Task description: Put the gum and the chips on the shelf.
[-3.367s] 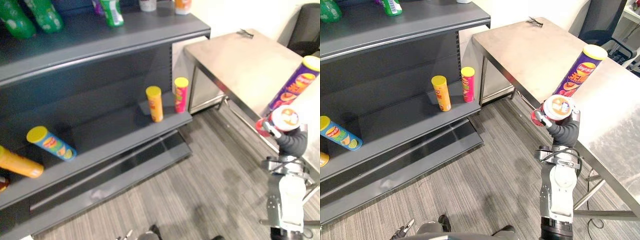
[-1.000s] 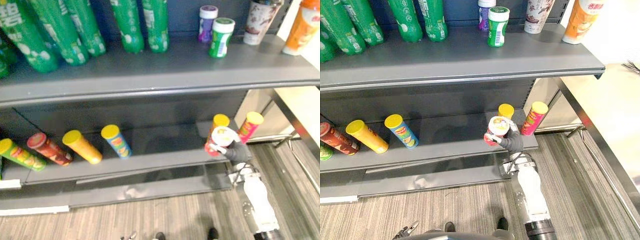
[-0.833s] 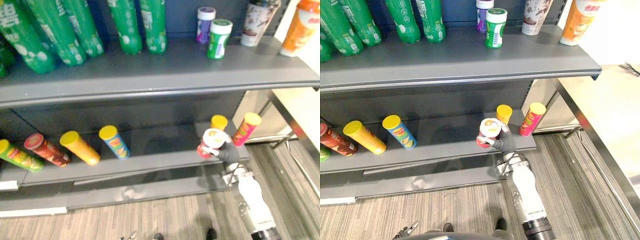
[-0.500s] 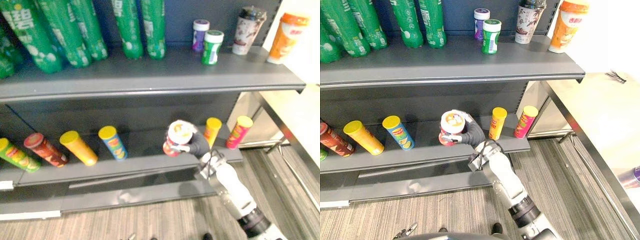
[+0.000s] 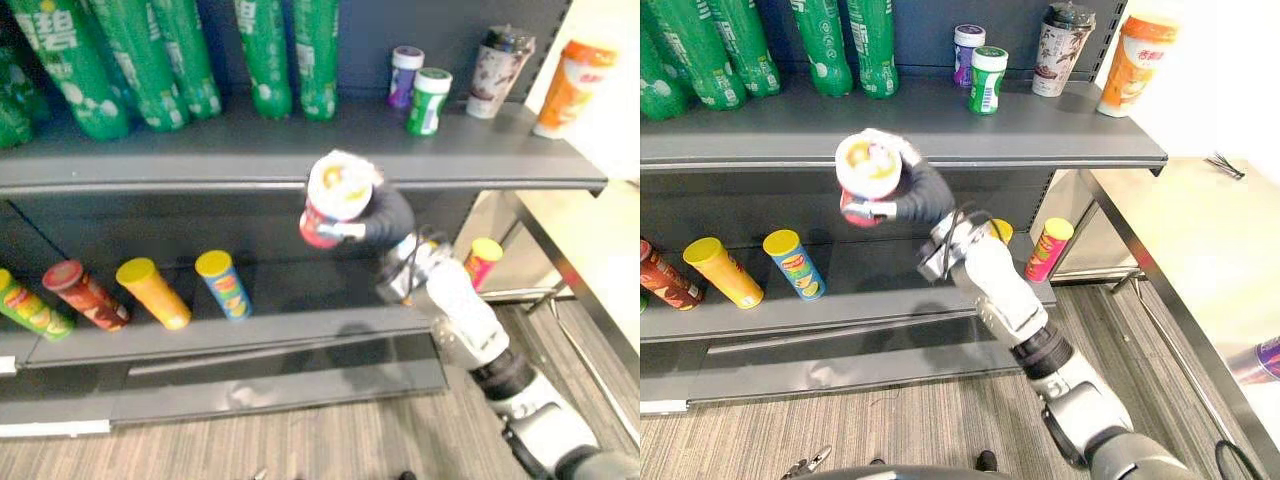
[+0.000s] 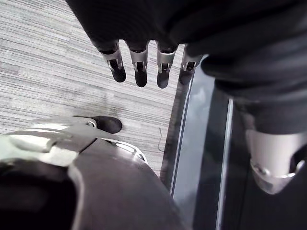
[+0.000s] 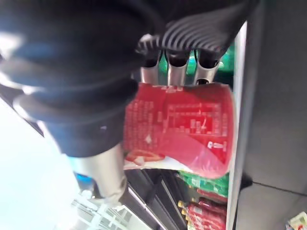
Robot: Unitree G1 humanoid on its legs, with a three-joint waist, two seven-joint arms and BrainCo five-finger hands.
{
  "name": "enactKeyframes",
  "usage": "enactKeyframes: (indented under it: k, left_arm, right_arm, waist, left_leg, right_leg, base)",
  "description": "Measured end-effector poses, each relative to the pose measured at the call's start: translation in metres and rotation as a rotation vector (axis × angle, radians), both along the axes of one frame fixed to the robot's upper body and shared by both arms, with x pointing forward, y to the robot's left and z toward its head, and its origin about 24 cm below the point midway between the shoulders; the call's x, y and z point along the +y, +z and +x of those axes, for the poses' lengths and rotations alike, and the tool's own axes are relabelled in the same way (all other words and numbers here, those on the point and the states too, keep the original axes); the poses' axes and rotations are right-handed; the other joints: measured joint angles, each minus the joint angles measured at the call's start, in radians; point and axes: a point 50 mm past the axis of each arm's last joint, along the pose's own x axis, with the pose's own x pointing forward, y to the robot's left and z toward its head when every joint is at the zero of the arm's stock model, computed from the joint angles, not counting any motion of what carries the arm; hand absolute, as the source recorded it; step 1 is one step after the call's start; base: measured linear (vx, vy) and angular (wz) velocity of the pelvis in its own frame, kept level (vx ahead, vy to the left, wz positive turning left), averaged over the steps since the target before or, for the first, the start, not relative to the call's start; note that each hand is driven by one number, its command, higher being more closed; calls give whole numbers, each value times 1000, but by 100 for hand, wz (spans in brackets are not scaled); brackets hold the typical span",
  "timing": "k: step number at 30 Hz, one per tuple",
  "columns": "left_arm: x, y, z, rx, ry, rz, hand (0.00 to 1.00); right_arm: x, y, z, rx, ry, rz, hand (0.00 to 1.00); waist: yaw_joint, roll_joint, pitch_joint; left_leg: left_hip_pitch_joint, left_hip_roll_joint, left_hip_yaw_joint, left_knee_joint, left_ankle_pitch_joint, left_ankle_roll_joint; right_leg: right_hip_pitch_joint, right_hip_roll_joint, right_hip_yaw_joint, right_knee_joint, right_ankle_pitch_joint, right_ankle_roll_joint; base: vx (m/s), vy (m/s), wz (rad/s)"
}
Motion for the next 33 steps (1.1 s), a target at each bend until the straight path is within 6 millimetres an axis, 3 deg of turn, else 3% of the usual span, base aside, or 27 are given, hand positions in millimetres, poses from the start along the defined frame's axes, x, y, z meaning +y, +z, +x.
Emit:
enactKeyframes:
  k: [4,12,26,33]
  left_arm:
    - [1,0,-1,12,4,-3,0]
    - [1,0,-1,7,4,-3,0]
    - [0,2,7,-15,-37,-2,0]
    - [-1,2,8,-23,-41,-5,0]
  right_arm:
    - [-14,21,10,-59,-71,1,100]
    - [-55,40,40,-50,-283,15,100]
    - [-90,17,81,139,-481,-81,100]
    - [-100,33,92,131,-547,-75,100]
  waist:
    - [-3,-1,0]
    - [-3,-1,0]
    - [3,-1,24]
    - [2,4,40]
  left_leg:
    - [13,5,8,-8,2,-4]
    - [13,8,9,-9,3,-5]
    - [7,2,5,-9,3,-7]
    - [-2,-1,-3,-9,3,-7]
  right_leg:
    - [3,7,8,0,0,0]
    - [1,10,10,0,1,-1]
    - [1,12,2,-9,1,-1]
    - [2,10,-11,-19,1,-1]
  base:
    - [-19,-26,-6]
    - [-18,-13,-1]
    - [0,0,0]
    - [-1,-3,4]
